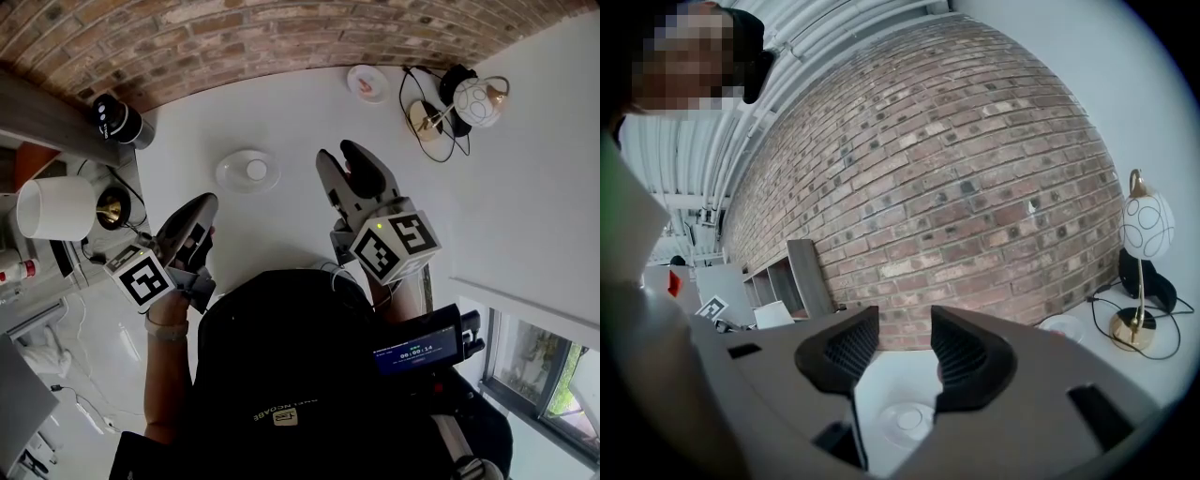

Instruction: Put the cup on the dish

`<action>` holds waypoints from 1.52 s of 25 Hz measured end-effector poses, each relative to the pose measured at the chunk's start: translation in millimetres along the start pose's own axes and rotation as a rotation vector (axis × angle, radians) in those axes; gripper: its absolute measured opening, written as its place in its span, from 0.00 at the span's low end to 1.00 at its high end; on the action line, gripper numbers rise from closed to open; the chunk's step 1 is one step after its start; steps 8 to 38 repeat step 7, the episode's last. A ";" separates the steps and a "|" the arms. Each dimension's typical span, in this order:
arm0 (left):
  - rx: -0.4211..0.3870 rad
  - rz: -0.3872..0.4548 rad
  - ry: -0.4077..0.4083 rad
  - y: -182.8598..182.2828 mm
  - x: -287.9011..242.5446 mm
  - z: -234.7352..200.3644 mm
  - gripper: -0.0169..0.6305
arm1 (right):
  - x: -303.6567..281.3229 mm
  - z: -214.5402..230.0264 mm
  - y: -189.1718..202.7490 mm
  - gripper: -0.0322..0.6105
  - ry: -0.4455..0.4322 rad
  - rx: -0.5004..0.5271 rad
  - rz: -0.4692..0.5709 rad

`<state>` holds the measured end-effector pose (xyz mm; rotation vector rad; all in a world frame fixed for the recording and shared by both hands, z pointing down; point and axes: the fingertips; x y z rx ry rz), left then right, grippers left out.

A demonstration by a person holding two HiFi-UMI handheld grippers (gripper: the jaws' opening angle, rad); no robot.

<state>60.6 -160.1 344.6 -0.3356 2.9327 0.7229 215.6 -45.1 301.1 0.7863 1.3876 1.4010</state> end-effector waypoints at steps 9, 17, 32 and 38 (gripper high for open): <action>-0.004 0.005 -0.005 6.9 4.1 3.8 0.04 | 7.7 0.8 1.8 0.32 0.003 -0.006 0.003; -0.004 0.005 -0.005 6.9 4.1 3.8 0.04 | 7.7 0.8 1.8 0.32 0.003 -0.006 0.003; -0.004 0.005 -0.005 6.9 4.1 3.8 0.04 | 7.7 0.8 1.8 0.32 0.003 -0.006 0.003; -0.004 0.005 -0.005 6.9 4.1 3.8 0.04 | 7.7 0.8 1.8 0.32 0.003 -0.006 0.003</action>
Point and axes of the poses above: the fingertips, and each gripper's own axes: x backward along the fingers, z to its right, y out of its underside, and after that the axes turned 11 degrees about x, right-handed
